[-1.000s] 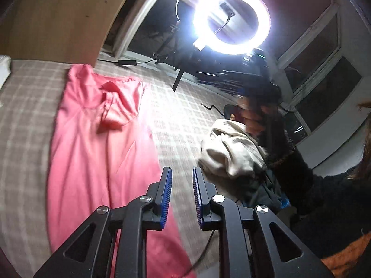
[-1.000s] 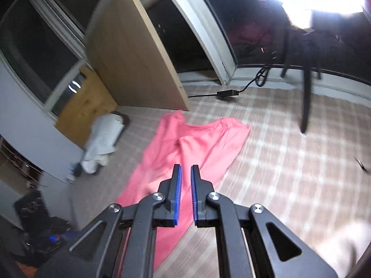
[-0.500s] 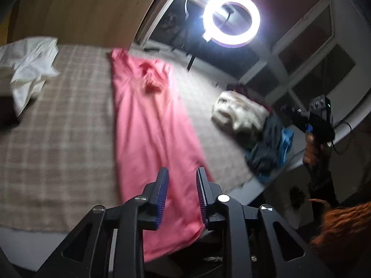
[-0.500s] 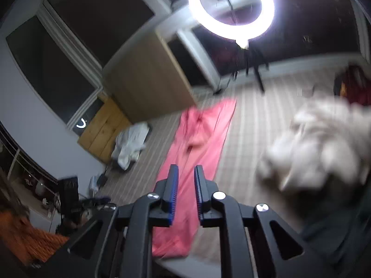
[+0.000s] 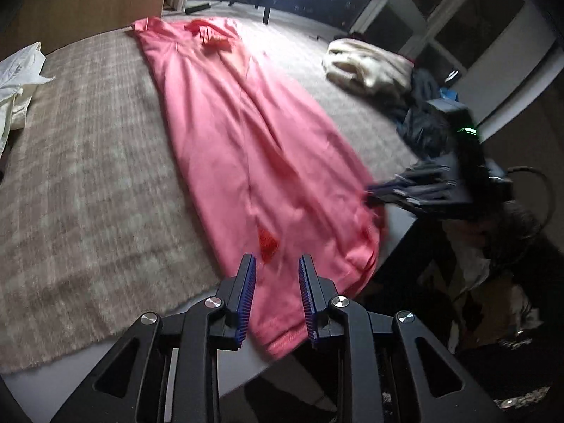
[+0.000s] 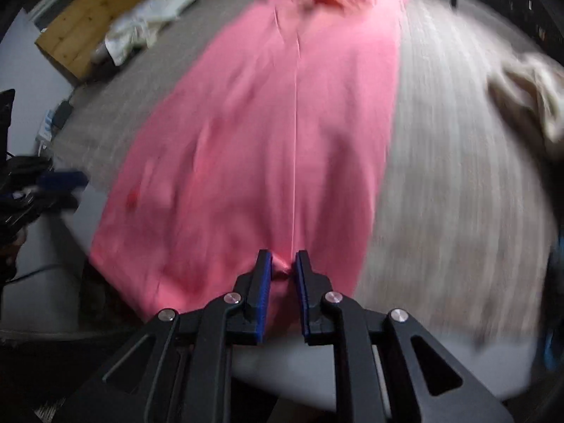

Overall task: Fold clothes
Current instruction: 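Grasp the shirt hem with the left tool while the right tool grasps the hem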

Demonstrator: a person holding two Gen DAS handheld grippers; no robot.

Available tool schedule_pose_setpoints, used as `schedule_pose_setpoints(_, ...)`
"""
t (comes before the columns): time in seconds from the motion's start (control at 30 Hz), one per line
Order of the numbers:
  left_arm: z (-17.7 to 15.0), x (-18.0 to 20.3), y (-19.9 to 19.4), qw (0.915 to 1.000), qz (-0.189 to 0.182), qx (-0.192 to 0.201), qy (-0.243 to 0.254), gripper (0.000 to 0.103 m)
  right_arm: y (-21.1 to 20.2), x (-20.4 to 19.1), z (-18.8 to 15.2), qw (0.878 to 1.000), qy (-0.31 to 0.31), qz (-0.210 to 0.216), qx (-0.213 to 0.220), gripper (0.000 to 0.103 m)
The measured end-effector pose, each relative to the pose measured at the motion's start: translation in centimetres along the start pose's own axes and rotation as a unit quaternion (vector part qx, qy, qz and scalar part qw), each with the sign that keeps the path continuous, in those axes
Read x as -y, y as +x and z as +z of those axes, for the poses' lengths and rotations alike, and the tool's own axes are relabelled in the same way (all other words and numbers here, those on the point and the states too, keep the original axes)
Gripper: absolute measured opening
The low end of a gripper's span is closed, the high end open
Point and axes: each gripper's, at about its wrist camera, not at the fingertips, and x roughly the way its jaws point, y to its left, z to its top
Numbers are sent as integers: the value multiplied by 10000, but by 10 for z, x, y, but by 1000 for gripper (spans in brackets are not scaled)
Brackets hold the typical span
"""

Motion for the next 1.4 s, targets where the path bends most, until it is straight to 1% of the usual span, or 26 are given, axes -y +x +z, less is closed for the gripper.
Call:
schedule_pose_setpoints(0.03,-5,0,-2,10000,42,-21,-21,23,-5,-2,-17,9997,-81,-18,-217,14)
schedule_pose_setpoints(0.1,-15,-1,-6,9999,109,-42,-116,23,-25,-5,-45,9991,-84,-85,-410,14)
schedule_pose_setpoints(0.13,-18,-1,-7,9997,160,-54,-159,25,-38,-3,-52,9996,46,-62,-264,14)
schedule_pose_setpoints(0.17,-20,-2,-4,9995,229,-80,-226,26,-47,0,-52,9997,235,-61,-5,15)
schedule_pose_setpoints(0.2,-22,-3,1,9990,299,-111,-304,26,-55,4,-50,9987,431,-71,267,21)
schedule_pose_setpoints(0.23,-24,-4,5,9985,368,-142,-383,26,-59,8,-48,9968,590,-166,508,33)
schedule_pose_setpoints(0.27,-25,-5,11,9978,393,-217,-488,26,-58,13,-44,9945,704,-338,698,37)
schedule_pose_setpoints(0.3,-26,-6,18,9971,415,-313,-563,26,-54,18,-41,9919,792,-576,804,39)
schedule_pose_setpoints(0.33,-28,-5,21,9967,463,-351,-575,26,-48,20,-38,9909,820,-692,818,39)
schedule_pose_setpoints(0.37,-30,-3,22,9964,519,-360,-567,26,-42,23,-36,9906,854,-694,808,39)
schedule_pose_setpoints(0.43,-33,1,25,9957,640,-374,-550,32,-32,26,-38,9900,988,-600,812,39)
schedule_pose_setpoints(0.5,-33,5,24,9948,768,-391,-541,33,-23,29,-38,9897,1065,-579,758,39)
schedule_pose_setpoints(0.57,-34,8,25,9947,756,-417,-567,33,-20,28,-41,9896,1085,-611,717,39)
schedule_pose_setpoints(0.67,-34,14,27,9953,752,-450,-419,33,-15,23,-44,9905,1024,-558,729,40)
schedule_pose_setpoints(0.77,-33,18,30,9953,772,-506,-285,29,-13,16,-43,9910,852,-702,762,40)
schedule_pose_setpoints(0.8,-32,17,30,9954,756,-530,-273,24,-12,14,-43,9911,800,-727,775,40)
schedule_pose_setpoints(0.83,-32,16,31,9953,740,-558,-268,9,-12,12,-43,9913,745,-742,791,40)
schedule_pose_setpoints(0.87,-32,14,32,9955,691,-580,-288,5,-11,10,-43,9916,675,-766,800,40)
schedule_pose_setpoints(0.9,-32,12,32,9960,613,-573,-315,5,-10,7,-42,9920,574,-777,815,34)
schedule_pose_setpoints(0.93,-32,10,32,9965,529,-554,-340,5,-9,5,-42,9933,518,-632,822,15)
schedule_pose_setpoints(0.97,-32,8,32,9968,459,-544,-356,5,-7,3,-43,9944,476,-445,827,4)
schedule_pose_setpoints(1.07,-32,2,27,9973,156,-494,-511,5,-6,12,-44,9940,675,34,860,5)
schedule_pose_setpoints(1.13,-29,-5,21,9966,-77,-425,-706,5,-11,25,-45,9896,1002,382,960,4)
schedule_pose_setpoints(1.23,-20,-17,6,9936,-405,-277,-1021,5,-26,41,-48,9751,1535,1014,1241,4)
schedule_pose_setpoints(1.3,-9,-22,-3,9922,-518,-182,-1120,4,-38,47,-47,9667,1750,1225,1408,4)
schedule_pose_setpoints(1.4,17,-31,-16,9908,-687,33,-1164,5,-56,57,-33,9554,1914,1502,1674,4)
